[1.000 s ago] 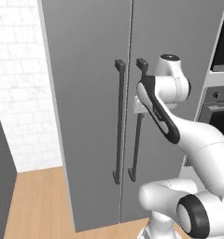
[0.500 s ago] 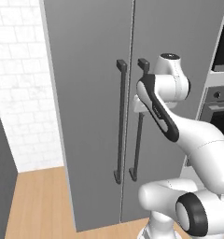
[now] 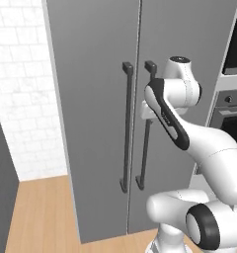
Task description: Take the strawberry from the fridge and place it on top of the pancake, located on the dining counter.
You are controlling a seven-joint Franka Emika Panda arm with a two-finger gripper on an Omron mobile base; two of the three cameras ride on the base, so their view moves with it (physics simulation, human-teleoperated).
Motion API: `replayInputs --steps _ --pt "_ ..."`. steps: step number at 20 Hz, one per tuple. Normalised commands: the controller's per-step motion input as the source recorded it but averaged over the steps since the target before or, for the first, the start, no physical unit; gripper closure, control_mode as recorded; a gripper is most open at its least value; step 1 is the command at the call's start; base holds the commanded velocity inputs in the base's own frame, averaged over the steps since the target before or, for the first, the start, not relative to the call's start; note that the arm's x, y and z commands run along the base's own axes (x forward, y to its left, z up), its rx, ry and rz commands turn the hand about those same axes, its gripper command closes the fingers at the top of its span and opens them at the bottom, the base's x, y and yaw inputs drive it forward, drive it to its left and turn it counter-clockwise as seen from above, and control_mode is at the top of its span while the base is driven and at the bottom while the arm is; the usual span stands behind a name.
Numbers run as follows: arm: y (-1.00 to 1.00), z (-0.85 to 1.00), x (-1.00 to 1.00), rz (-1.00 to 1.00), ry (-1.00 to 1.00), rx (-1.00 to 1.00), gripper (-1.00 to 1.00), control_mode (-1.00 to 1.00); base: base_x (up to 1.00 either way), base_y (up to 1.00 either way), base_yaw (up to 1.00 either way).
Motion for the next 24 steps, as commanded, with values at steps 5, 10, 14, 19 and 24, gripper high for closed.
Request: replayInputs --steps 5,10,14,19,24 --pt "0.0 0.0 0.0 0.0 0.0 0.0 -1.0 1.0 -0.41 0.0 0.0" --pt "0.0 0.0 0.0 0.0 0.0 0.0 -1.0 1.0 -0.21 0.0 0.0" --pt "0.0 -0.04 0.09 0.0 -0.05 0.0 -1.0 -1.0 0.0 0.0 0.0" --pt "-0.14 -0.28 0.42 0.05 -0.39 0.01 -1.0 -1.0 0.0 0.0 0.0" --pt "-0.21 -0.18 0.5 0.04 -0.39 0.02 -1.0 -1.0 0.0 0.0 0.0"
